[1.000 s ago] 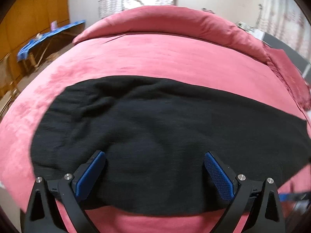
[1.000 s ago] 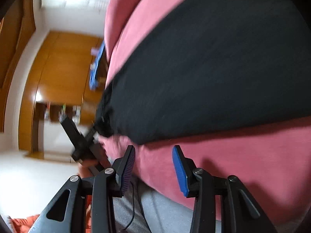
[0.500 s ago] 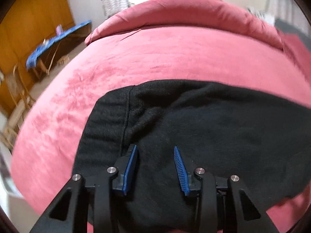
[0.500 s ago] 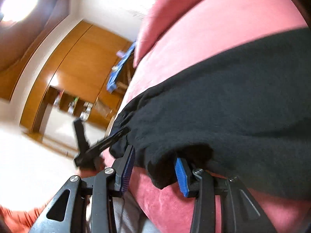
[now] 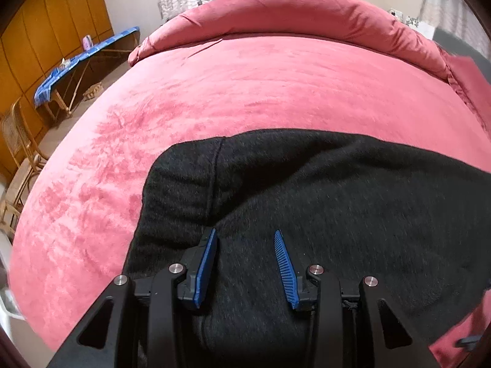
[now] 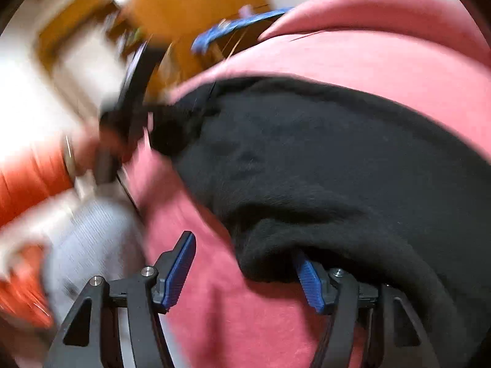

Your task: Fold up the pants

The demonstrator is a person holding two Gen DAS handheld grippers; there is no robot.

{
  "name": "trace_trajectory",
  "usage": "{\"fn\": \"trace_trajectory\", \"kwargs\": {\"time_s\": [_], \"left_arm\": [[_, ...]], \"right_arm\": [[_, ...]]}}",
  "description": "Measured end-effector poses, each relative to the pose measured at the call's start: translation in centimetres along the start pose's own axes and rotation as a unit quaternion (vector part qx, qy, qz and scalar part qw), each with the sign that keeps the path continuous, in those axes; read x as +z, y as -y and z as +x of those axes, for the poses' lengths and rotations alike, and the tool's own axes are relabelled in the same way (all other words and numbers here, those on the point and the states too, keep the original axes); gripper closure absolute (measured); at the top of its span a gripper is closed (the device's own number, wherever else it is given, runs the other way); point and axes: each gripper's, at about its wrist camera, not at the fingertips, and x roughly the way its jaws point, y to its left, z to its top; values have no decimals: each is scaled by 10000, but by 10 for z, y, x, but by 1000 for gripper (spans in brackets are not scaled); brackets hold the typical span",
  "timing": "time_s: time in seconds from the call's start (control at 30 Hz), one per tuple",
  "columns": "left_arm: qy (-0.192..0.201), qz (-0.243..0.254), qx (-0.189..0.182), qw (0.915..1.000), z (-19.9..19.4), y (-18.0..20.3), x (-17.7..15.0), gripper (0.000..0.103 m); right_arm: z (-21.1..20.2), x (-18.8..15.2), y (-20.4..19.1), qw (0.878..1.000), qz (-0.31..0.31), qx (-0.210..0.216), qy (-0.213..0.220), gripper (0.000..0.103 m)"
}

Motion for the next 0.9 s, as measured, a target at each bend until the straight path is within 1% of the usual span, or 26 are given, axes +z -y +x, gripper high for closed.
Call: {"fn": "trace_trajectory", "kwargs": {"time_s": [0.03,0.07,0.1,0.13,0.17,0.2,0.23,0.27,0.3,0.33,0.37,0.4,0.43,0.47,0.5,0.53,0.57,0.6,0.63,0.67,0.7,0.73,0.77,0.83,0.87,0.9], "left_arm": [[10,10,2,10000,1,1,0,62],[20,32,12,10000,1,2,0,62],[33,69,24,10000,0,3,0,62],[50,110,27,9999,-1,4,-1,62],[60,135,16,9999,-2,4,-2,62],[67,167,-5,9998,-3,3,-3,62],[62,188,-22,9998,-4,3,-3,62],[55,193,-41,9998,-5,2,-3,63],[53,191,-49,9998,-5,2,-4,64],[54,196,-52,9998,-5,2,-4,64],[70,211,-40,9997,-6,2,-5,64],[97,270,9,9996,-6,5,-6,64],[116,334,69,9994,-6,7,-8,64],[126,384,111,9991,-7,9,-9,64],[116,444,145,9988,-8,11,-9,64],[97,472,147,9987,-10,11,-10,64],[84,495,137,9986,-12,11,-10,64],[74,531,108,9985,-14,9,-11,64],[74,566,63,9983,-16,8,-11,64],[129,580,-40,9982,-22,5,-14,64],[227,546,-169,9981,-30,0,-17,64],[291,505,-238,9980,-35,-4,-20,64],[451,406,-293,9977,-43,-11,-26,64],[815,109,-278,9962,-61,-27,-38,54],[977,-40,-303,9947,-67,-35,-43,43],[1084,-147,-238,9937,-72,-41,-47,32]], "right_arm": [[4,0,-9,9991,-336,-271,44,38],[9,-3,-15,9958,-701,-580,69,40],[13,-5,-17,9935,-853,-752,46,53],[14,-7,-13,9930,-778,-881,78,62],[9,-9,-3,9959,-435,-777,166,72],[3,-9,7,9986,-23,-466,256,78],[-6,-11,15,9987,357,-132,348,81],[-17,-15,16,9968,608,216,463,86],[-33,-20,5,9953,540,502,627,98],[-49,-24,-11,9937,352,760,743,98],[-62,-30,-25,9933,260,790,808,98],[-70,-36,-34,9936,204,674,884,98],[-74,-41,-35,9936,231,642,903,98],[-70,-48,-33,9932,406,696,838,98],[-60,-50,-35,9937,503,678,743,98],[-46,-58,-34,9952,571,627,486,98],[-29,-51,-39,9962,588,589,256,97],[-12,-59,-39,9969,640,440,-132,95],[-2,-64,-39,9956,720,404,-438,94],[7,-72,-41,9938,809,413,-641,90],[-1,-73,-44,9947,796,429,-488,81],[-10,-74,-45,9952,776,449,-386,78],[-25,-73,-46,9958,780,416,-253,77],[-53,-68,-45,9955,870,344,175,77],[-73,-65,-41,9936,956,292,535,75],[-84,-61,-38,9919,1016,200,732,72]]}}
